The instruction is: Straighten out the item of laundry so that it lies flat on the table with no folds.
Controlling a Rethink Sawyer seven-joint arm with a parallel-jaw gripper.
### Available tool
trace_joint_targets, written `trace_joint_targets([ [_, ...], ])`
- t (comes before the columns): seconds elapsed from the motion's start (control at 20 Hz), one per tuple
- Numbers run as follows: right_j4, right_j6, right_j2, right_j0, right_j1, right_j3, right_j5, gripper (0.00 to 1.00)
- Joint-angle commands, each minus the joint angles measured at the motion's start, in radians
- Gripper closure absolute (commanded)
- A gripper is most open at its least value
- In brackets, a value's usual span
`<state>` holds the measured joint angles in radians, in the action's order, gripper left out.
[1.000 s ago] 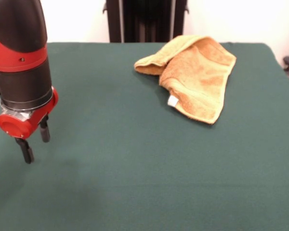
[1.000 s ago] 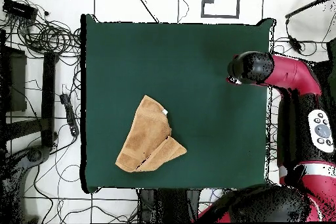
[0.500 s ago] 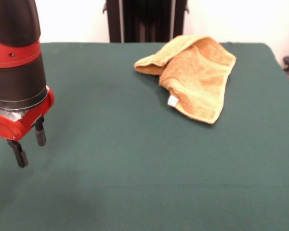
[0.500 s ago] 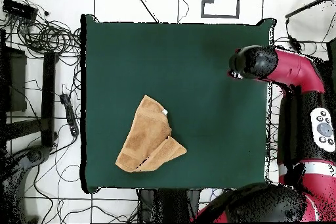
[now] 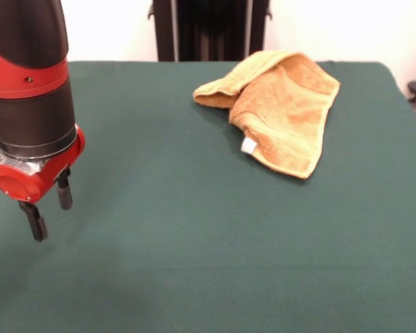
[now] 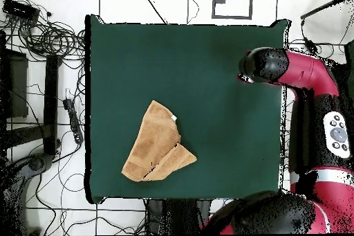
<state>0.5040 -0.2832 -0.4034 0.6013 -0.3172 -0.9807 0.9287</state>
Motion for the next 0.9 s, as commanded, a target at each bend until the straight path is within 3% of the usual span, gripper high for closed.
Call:
trace_joint_targets([
  [0.05,-0.036,-0.179,0.005,-0.057,0.016,-0.076,0.049,0.00],
  [0.9,-0.054,-0.188,0.022,-0.061,-0.012,-0.129,0.019,0.00],
])
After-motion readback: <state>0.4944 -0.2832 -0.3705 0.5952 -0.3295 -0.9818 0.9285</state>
